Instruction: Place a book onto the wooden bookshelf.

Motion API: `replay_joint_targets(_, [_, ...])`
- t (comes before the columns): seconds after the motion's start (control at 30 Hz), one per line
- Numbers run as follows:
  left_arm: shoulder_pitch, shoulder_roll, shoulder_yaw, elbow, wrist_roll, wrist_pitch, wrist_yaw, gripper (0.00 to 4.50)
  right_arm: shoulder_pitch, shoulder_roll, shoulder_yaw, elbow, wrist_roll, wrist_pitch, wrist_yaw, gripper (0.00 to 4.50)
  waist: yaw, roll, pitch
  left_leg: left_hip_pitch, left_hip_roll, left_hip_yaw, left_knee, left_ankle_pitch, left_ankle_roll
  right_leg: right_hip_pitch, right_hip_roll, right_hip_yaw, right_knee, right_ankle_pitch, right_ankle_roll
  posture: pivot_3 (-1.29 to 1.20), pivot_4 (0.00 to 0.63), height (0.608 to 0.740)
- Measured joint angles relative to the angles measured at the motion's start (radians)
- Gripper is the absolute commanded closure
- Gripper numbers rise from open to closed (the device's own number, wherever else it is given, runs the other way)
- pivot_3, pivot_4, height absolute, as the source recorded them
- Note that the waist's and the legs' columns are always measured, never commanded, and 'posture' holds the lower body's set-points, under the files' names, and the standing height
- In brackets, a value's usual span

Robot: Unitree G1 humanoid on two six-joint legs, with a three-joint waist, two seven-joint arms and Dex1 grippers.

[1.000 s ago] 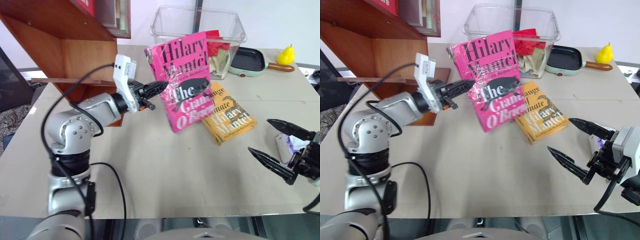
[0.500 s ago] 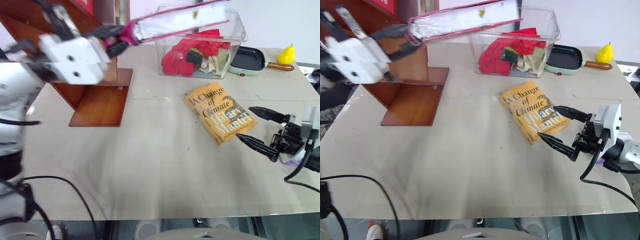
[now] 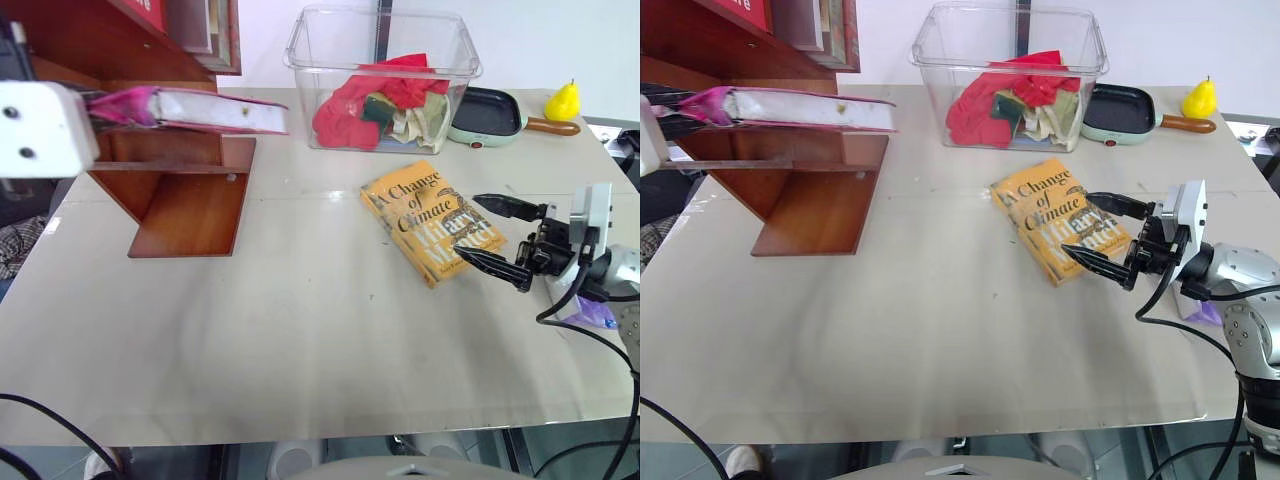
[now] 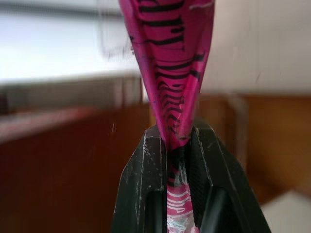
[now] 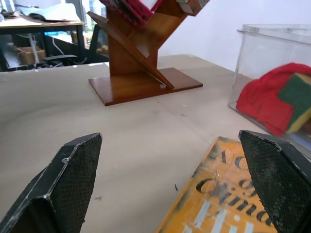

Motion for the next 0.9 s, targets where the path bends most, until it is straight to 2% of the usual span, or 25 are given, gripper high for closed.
replay_joint_targets(0.2, [0.065, 0.001, -0.017, 0.076, 0.043, -0.061, 0.027, 4.44, 0.005, 0.01, -0.06, -0.117, 0.071, 0.019, -0.039, 0.0, -0.006, 0.001, 0.0, 0.001, 0.001, 0.002, 0.0, 0.0, 0.0, 0.0, -0.001, 0.001, 0.001, 0.0, 0.0, 0.0, 0.15, 0.74])
replay_joint_targets(0.37, [0.088, -0.005, -0.072, 0.091, 0.073, -0.059, 0.105, 4.44, 0.008, 0.01, -0.137, -0.192, 0.162, 0.051, -0.104, 0.0, -0.007, 0.003, 0.0, 0.01, 0.002, 0.004, 0.0, 0.0, 0.0, 0.001, 0.002, 0.004, 0.011, -0.001, 0.001, 0.0, 0.15, 0.74])
replay_joint_targets(0.5, [0.082, -0.012, -0.129, 0.089, 0.083, -0.014, 0.157, 4.44, 0.011, 0.009, -0.15, -0.21, 0.193, 0.068, -0.121, 0.0, -0.006, 0.003, 0.0, 0.019, 0.003, 0.009, -0.001, 0.0, 0.0, 0.005, 0.003, 0.008, 0.018, -0.002, -0.002, 0.0, 0.15, 0.74])
replay_joint_targets(0.63, [0.066, -0.022, -0.162, 0.079, 0.076, 0.072, 0.182, 2.52, 0.011, 0.009, -0.158, -0.211, 0.208, 0.075, -0.121, 0.0, -0.007, 0.003, -0.001, 0.02, 0.004, 0.011, -0.001, 0.0, 0.0, 0.004, 0.003, 0.009, 0.018, -0.001, -0.004, 0.0, 0.15, 0.74])
replay_joint_targets(0.8, [0.063, -0.062, -0.16, 0.05, 0.021, 0.138, 0.174, 0.24, 0.003, 0.008, -0.158, -0.178, 0.209, 0.08, -0.095, 0.0, -0.004, -0.001, -0.001, 0.012, 0.006, 0.015, 0.0, 0.0, 0.0, -0.001, 0.002, 0.009, 0.015, -0.001, -0.003, 0.0, 0.15, 0.74])
replay_joint_targets(0.9, [0.065, -0.074, -0.063, -0.032, -0.104, 0.231, 0.059, 0.24, -0.012, 0.005, -0.156, -0.143, 0.208, 0.081, -0.068, 0.0, -0.003, -0.002, -0.002, -0.004, 0.003, 0.019, 0.001, 0.0, 0.0, -0.016, -0.002, 0.012, 0.014, 0.001, 0.001, 0.0, 0.15, 0.74])
